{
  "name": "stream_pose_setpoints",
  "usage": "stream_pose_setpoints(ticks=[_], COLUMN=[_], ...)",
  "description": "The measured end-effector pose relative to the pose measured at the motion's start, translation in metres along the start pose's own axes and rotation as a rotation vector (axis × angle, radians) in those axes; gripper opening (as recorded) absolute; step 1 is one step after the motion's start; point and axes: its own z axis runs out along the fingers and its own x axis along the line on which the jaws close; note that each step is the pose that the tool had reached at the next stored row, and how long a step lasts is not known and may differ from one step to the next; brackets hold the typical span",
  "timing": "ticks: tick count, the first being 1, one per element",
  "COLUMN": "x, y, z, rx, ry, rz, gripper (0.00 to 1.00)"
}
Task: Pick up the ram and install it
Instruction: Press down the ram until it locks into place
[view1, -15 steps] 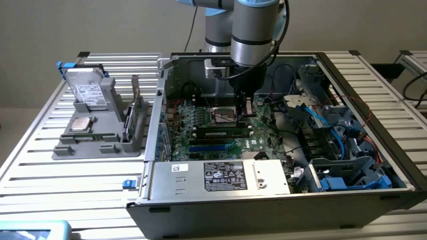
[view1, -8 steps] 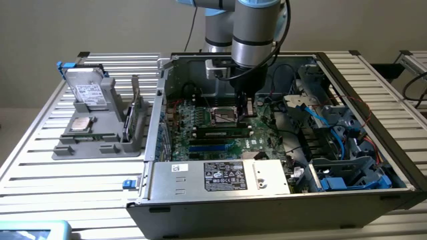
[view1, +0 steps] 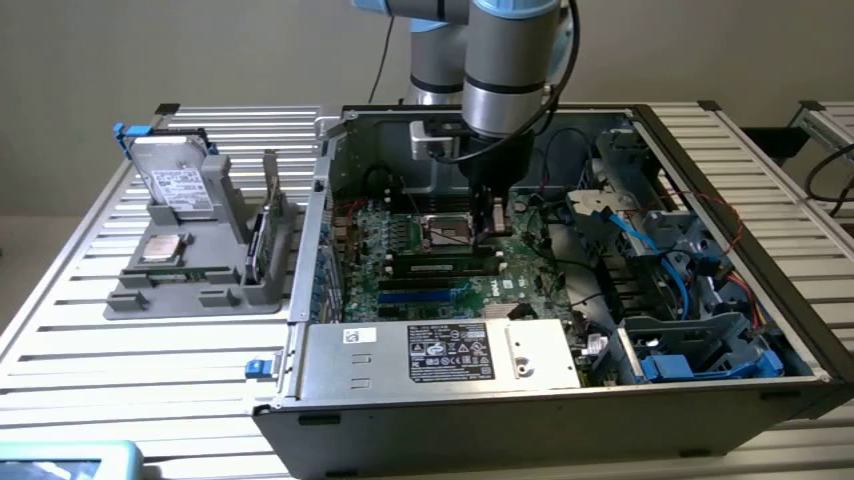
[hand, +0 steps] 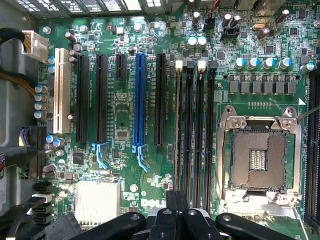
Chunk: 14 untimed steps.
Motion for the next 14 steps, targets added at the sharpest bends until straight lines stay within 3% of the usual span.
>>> stream_pose_setpoints(ticks=[14], x=[-0.0003], y=[0.0001], z=[0.0035], rx=[-0.0007], ry=[-0.0001], rz=[0.002], gripper=[0.11])
